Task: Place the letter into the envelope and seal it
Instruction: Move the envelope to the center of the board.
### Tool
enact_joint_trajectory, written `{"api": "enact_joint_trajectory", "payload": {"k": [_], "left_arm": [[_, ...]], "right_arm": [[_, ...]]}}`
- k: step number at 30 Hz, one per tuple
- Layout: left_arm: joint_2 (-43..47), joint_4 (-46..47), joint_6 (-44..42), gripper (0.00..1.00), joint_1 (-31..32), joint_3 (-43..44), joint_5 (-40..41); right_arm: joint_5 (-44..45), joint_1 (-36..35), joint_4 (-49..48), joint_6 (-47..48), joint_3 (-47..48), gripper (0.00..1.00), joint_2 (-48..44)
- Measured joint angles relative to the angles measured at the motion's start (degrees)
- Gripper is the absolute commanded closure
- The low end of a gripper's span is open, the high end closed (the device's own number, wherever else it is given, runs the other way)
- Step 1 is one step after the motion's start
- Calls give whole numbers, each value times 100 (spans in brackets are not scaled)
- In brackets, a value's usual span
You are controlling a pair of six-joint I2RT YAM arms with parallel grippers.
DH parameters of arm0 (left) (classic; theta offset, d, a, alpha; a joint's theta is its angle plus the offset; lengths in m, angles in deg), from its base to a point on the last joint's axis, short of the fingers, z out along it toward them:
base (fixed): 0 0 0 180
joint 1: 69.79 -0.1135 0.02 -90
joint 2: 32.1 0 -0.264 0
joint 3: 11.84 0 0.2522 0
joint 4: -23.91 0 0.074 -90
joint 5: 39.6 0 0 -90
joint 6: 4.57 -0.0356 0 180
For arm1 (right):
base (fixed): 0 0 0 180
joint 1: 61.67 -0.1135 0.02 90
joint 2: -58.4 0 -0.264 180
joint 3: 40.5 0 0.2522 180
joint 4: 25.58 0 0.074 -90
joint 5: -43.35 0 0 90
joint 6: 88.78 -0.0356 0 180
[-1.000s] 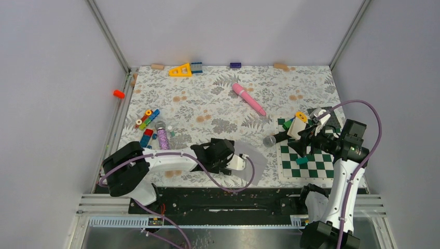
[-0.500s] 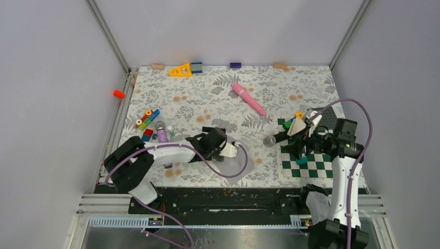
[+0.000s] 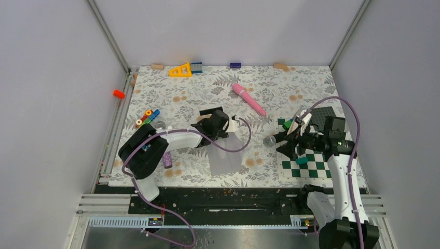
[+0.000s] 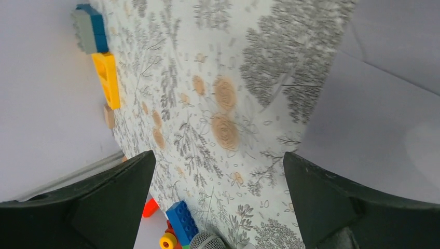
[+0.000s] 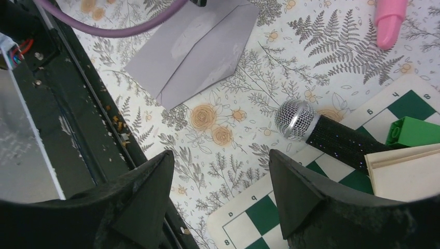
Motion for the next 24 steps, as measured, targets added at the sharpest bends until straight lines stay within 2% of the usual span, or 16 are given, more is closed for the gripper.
{"api": "enact_joint_trajectory", "payload": {"k": [4,8,13,24], "left_arm": [[286,-85,516,1,-166,131,-50],[1071,-608,1043,1,-409,181,-380],[1685,-977,1204,1,-424,133,-708],[1462,-1226,1078,1,219,-761,-662]], "right_arm": [[-7,-151,-114,-385,162,26,374],[-13,-411,-275,-901,505,27,903],[-42,-586,-557,-1443,787,27,1287],[136,-682,-1115,-1878,487,26,452]]}}
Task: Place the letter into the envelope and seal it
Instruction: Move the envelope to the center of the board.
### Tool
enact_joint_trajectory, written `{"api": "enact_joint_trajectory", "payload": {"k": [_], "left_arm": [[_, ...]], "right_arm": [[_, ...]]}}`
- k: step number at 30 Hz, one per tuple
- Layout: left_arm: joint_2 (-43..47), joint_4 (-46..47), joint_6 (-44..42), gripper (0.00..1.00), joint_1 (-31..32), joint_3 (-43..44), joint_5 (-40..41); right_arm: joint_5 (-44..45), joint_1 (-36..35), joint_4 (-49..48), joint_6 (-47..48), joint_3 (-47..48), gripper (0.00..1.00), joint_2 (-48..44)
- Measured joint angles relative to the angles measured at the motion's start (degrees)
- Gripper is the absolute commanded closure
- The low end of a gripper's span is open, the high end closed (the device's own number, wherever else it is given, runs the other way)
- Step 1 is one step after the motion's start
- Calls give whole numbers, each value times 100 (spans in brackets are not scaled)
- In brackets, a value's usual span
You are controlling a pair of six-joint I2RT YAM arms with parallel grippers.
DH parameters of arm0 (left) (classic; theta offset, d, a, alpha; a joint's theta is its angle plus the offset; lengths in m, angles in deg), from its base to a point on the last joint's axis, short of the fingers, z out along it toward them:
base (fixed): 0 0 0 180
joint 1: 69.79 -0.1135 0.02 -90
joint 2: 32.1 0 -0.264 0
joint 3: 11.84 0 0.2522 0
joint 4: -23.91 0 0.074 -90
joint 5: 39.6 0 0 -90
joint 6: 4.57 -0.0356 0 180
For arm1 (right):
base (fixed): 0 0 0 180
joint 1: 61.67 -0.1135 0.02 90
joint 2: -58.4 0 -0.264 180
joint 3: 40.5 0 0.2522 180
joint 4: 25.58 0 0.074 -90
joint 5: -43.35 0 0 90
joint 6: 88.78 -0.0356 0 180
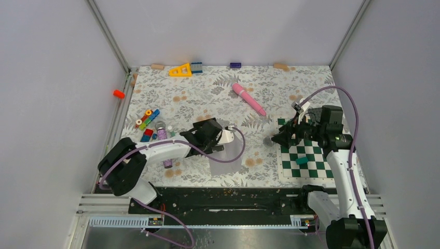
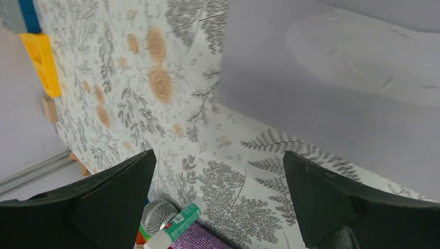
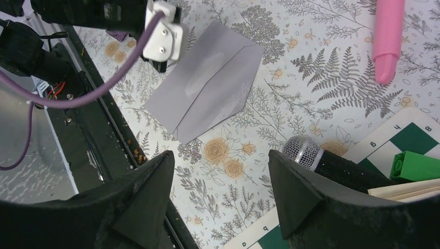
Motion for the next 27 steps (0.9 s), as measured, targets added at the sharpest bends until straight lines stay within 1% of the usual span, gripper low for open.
{"api": "enact_joint_trajectory", "payload": {"k": [4,9,17,21,27], "left_arm": [[-275,68,-2,1,216,-7,44],[-575,315,-66,1,363,-7,234],[-920,986,-315,1,374,22,732],[-1172,1231,-400,1,374,168,953],[-1248,1182,-332,1,330,304,951]], "right_arm": [[66,-7,-87,0,-116,26,-199],[133,-11,-144,2,-177,26,-205],[175,-15,-192,28,-208,26,-214],[221,-15,-203,31,-208,26,-214],[297,-15,-210,35,-208,24,-223]]}}
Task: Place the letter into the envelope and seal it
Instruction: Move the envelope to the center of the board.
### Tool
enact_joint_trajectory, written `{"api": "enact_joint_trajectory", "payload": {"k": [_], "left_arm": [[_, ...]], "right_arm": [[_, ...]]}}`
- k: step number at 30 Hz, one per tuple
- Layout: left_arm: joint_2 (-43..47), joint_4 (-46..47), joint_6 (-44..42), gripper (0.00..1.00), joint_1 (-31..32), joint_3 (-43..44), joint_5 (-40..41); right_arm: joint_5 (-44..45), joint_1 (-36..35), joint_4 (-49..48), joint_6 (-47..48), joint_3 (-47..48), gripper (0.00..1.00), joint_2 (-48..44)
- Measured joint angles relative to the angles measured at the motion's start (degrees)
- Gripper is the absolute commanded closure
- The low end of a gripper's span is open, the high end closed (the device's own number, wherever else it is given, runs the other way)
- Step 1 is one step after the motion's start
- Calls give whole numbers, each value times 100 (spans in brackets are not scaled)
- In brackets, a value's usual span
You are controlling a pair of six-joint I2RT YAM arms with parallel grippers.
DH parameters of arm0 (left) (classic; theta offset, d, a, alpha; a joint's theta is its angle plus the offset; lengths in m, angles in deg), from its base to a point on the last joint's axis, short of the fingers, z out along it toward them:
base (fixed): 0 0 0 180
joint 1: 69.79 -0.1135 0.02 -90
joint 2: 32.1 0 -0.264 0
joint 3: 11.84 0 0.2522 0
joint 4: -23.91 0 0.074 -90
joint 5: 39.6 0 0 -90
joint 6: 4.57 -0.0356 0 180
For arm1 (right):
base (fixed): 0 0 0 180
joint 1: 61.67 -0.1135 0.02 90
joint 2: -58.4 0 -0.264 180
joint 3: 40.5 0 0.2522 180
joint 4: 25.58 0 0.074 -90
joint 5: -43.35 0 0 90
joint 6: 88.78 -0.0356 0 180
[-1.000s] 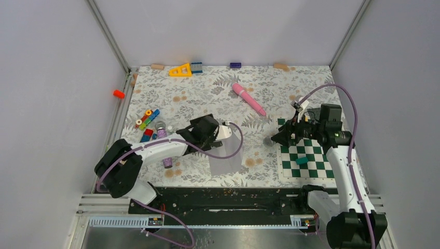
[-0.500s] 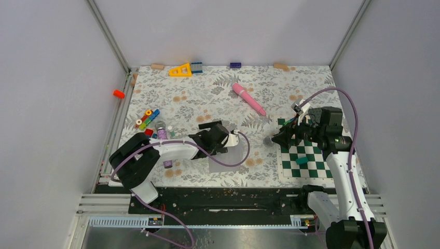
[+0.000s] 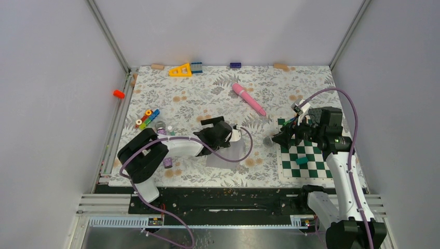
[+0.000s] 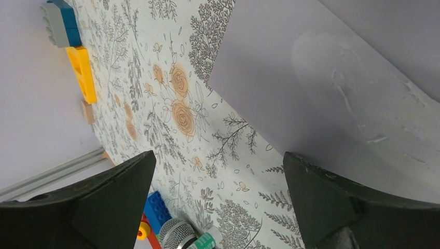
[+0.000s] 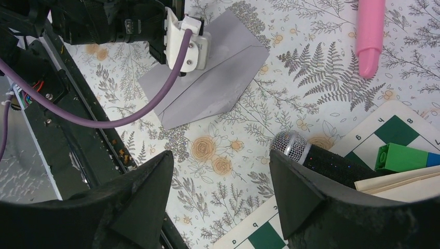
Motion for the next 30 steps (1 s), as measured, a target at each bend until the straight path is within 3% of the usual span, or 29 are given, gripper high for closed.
{"api": "enact_joint_trajectory", "payload": {"k": [6,10,18,30], "left_arm": [[39,-354,363,1,-179,168,-229],[483,-761,654,1,-267,170,-527],[1939,-1113,1233,1,-269,190,-1453],[2391,-1416,1414,1,-210,109,-2369]], "right_arm": [[275,44,22,-57,17,23,20],[280,498,155,-149,214,24,302],[-205,2251,717,-181,743,26,1738],[-503,3254,1110,-240,815,34,3727]]}}
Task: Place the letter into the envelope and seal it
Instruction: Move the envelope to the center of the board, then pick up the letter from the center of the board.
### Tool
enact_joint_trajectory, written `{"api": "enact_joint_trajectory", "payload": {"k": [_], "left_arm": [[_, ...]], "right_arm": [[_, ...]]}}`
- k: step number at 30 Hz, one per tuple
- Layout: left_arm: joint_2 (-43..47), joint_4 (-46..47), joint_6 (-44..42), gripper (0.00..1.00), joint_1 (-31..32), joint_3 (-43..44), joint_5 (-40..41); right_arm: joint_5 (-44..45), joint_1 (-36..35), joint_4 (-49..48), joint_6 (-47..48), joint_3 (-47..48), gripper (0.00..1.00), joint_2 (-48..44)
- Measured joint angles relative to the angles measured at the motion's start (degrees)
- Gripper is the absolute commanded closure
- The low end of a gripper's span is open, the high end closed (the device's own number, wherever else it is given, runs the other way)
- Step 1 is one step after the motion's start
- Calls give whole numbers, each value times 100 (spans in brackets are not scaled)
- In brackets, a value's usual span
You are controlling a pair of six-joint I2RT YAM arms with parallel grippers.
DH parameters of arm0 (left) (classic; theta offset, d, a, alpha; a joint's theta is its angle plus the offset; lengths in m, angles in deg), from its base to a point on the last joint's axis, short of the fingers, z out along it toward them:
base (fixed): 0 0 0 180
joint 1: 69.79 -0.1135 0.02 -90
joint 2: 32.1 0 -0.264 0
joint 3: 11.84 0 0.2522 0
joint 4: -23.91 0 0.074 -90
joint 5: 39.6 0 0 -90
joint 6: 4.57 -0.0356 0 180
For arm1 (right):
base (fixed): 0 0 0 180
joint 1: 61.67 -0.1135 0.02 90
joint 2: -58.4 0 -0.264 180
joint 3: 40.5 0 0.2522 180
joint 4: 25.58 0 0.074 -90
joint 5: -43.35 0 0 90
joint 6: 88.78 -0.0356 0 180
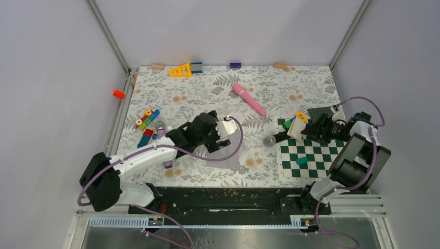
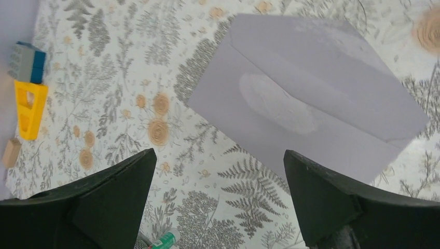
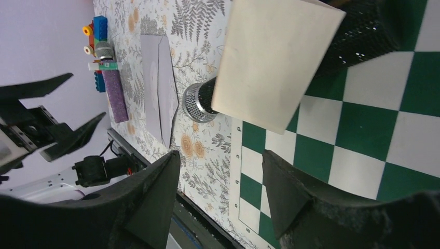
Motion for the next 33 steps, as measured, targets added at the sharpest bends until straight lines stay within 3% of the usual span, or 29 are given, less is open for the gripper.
{"api": "enact_joint_trajectory", "payload": {"k": [15,21,33], "left_arm": [[448,-348,-997,1,1014,-1443,-264],[26,103,-1071,1,1362,-1663,-81],[-599,1215,-1062,1,1478,-1587,564]], "right_arm": [[-162,162,-7,-2,0,32,343],[-214,162,-31,-9,0,32,343],[-297,162,-85,-61,-20,32,343]]}}
